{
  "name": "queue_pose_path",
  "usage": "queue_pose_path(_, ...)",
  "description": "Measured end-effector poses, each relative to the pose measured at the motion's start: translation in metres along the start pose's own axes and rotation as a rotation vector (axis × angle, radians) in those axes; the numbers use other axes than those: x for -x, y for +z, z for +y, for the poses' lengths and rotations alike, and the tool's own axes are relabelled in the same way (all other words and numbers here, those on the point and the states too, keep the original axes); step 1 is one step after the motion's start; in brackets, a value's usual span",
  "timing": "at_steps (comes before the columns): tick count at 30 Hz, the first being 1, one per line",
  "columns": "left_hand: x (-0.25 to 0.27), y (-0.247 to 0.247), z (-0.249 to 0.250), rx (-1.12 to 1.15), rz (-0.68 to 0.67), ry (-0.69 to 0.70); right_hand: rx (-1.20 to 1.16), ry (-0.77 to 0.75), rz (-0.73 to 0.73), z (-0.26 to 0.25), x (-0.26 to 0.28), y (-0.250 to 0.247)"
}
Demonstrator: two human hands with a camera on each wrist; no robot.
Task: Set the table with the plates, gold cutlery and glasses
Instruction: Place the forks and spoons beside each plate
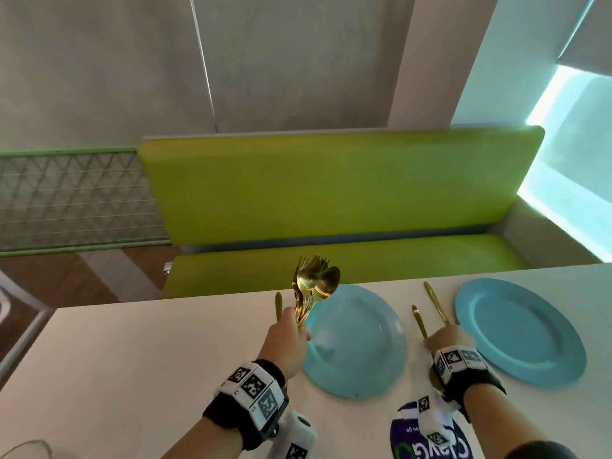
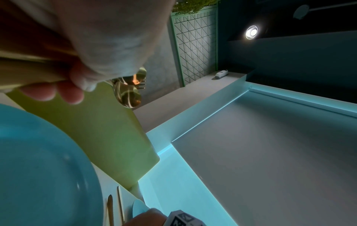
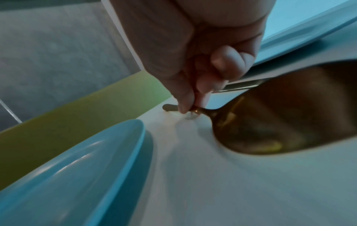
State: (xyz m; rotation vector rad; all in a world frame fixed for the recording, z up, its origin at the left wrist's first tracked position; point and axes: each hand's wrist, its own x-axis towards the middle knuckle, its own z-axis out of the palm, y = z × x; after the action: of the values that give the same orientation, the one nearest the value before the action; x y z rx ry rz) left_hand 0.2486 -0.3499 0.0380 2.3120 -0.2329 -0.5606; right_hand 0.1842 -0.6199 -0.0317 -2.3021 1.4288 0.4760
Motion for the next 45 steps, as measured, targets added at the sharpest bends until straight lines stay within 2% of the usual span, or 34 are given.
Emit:
queue_pose_path(6,-0.014,0.009,-0.010,0.004,-0.015,-0.019,-0.117,0.039,0.113,-0.021,-0.024,0.000)
queue_pose_path(12,-0.020,0.012,-0.017,0.003,-0.017,-0.007,-0.222,0.056,0.114,-0.028,-0.039,-0.008)
queue_pose_path(16,-0.019,0.007,-0.020,0.035,0.002,-0.010,-0.168,-0.036,0.125,-0.028,-0.049,-0.010)
queue_pose_path(21,-0.020,0.004,-0.023,0.078,0.006,-0.046,-0.171,-0.006,0.178,-0.026,-0.045,-0.009)
queue_pose_path(24,-0.020,0.003,-0.024,0.128,-0.006,-0.068,-0.113,-0.076,0.202,-0.039,-0.034,-0.016)
queue_pose_path(26,-0.019,0.003,-0.024,0.170,-0.011,-0.084,-0.076,-0.185,0.208,-0.057,-0.016,-0.025)
queue_pose_path(28,-0.019,0.003,-0.023,0.191,-0.008,-0.101,-0.135,-0.387,0.209,-0.079,0.012,-0.030)
queue_pose_path(29,-0.019,0.003,-0.023,0.197,-0.005,-0.109,-0.163,-0.537,0.248,-0.090,0.026,-0.028)
queue_pose_path(32,-0.017,0.000,-0.023,0.190,-0.009,-0.109,-0.305,-1.143,0.480,-0.119,0.076,-0.012)
queue_pose_path(33,-0.015,-0.001,-0.023,0.181,-0.011,-0.102,-0.298,-1.314,0.471,-0.124,0.088,-0.003)
queue_pose_path(34,-0.014,-0.003,-0.024,0.166,-0.015,-0.096,-0.239,-1.426,0.399,-0.128,0.097,0.006)
queue_pose_path(35,-0.012,-0.005,-0.025,0.147,-0.016,-0.086,-0.147,-1.497,0.355,-0.132,0.106,0.012)
queue_pose_path(38,-0.009,-0.014,-0.032,0.123,-0.012,-0.067,0.132,-1.569,0.318,-0.138,0.122,0.026)
queue_pose_path(43,0.006,-0.031,-0.047,0.115,-0.014,-0.063,0.347,-1.681,0.347,-0.151,0.144,0.038)
queue_pose_path(45,0.011,-0.035,-0.054,0.098,-0.019,-0.062,0.459,-1.678,0.298,-0.156,0.150,0.042)
